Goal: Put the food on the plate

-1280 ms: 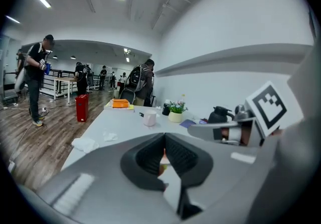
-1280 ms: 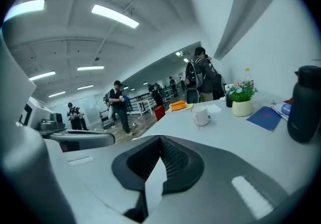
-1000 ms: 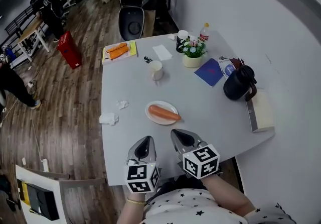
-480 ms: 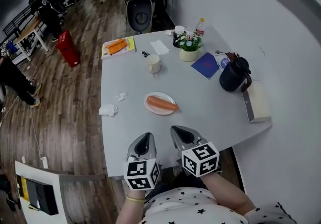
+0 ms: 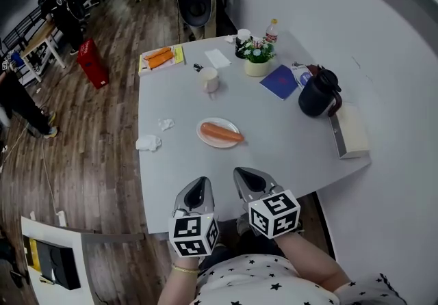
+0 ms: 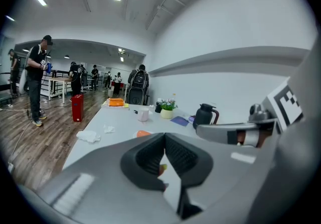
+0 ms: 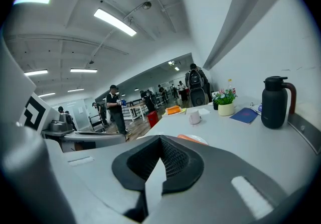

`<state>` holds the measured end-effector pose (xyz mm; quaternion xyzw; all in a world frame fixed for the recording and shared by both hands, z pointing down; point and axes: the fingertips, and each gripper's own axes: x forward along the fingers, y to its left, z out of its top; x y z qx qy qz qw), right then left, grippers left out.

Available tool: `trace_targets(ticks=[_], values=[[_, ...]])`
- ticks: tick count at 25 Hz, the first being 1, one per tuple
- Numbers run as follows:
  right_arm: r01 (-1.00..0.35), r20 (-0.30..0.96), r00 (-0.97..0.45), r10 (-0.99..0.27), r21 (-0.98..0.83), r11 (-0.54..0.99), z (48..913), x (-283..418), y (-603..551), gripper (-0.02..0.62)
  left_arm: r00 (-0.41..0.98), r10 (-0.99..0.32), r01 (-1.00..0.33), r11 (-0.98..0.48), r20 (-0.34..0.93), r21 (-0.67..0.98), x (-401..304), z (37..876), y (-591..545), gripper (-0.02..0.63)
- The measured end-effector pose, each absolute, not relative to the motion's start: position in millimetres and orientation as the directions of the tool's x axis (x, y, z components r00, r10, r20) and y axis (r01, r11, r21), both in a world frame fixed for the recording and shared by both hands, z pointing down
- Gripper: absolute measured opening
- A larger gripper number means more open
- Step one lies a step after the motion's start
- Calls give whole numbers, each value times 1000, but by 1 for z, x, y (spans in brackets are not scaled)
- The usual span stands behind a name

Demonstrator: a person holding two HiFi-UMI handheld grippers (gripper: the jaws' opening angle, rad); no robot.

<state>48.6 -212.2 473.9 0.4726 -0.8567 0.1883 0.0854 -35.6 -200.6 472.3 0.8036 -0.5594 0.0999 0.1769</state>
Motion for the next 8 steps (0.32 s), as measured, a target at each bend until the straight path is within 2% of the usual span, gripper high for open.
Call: trace_targets(ticks=[8], values=[[-840, 330, -542, -773, -240, 487, 475, 45, -205, -3, 363, -861, -931, -317, 357, 181, -37, 472, -197, 8]])
